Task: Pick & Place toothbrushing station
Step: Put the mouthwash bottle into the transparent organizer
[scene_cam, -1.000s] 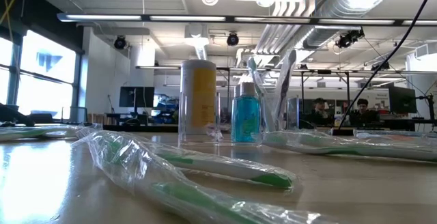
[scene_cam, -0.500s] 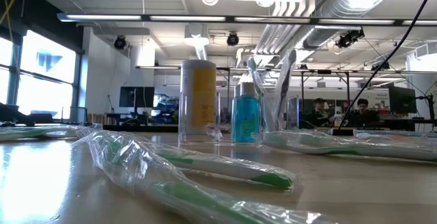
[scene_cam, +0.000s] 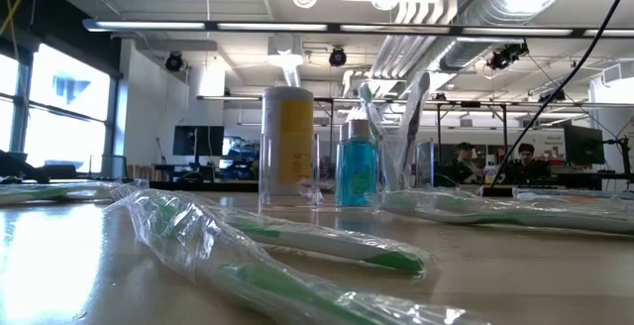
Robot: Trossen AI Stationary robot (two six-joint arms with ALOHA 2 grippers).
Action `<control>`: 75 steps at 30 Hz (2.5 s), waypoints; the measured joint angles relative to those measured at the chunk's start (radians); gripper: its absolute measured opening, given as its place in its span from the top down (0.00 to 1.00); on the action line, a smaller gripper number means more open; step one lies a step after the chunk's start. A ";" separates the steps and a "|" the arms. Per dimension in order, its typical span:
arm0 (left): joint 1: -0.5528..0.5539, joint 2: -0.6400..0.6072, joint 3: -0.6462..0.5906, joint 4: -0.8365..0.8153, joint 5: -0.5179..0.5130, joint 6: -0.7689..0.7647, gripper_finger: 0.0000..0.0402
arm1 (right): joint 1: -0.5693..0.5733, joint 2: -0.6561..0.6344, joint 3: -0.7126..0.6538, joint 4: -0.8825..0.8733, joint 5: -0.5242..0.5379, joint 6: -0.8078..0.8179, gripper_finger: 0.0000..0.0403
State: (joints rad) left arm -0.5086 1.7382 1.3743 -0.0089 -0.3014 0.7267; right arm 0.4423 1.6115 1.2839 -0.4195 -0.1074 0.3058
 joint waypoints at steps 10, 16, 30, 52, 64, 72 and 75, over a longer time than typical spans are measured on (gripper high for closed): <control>0.061 0.000 0.000 0.010 0.111 0.002 0.39 | 0.000 0.000 0.000 0.001 0.000 0.001 0.78; 0.084 0.000 0.000 0.009 0.163 -0.016 0.39 | -0.005 0.000 0.000 -0.011 -0.005 0.004 0.79; 0.083 0.011 0.000 -0.017 0.175 -0.028 0.44 | -0.013 0.014 -0.001 -0.017 -0.051 0.039 0.78; 0.083 0.011 0.001 -0.020 0.170 -0.028 0.84 | -0.019 0.014 -0.002 -0.021 -0.058 0.039 0.77; 0.083 0.011 0.000 -0.010 0.181 -0.061 0.84 | -0.019 0.014 -0.002 -0.016 -0.060 0.033 0.78; 0.061 0.001 0.000 -0.032 0.179 -0.078 0.84 | -0.007 0.014 -0.001 -0.029 -0.037 0.016 0.78; 0.023 -0.017 -0.001 -0.055 0.105 -0.078 0.84 | 0.015 0.013 0.002 -0.045 0.016 0.025 0.79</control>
State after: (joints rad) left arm -0.4856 1.7211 1.3731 -0.0641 -0.1966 0.6487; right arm 0.4572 1.6249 1.2858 -0.4648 -0.0915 0.3303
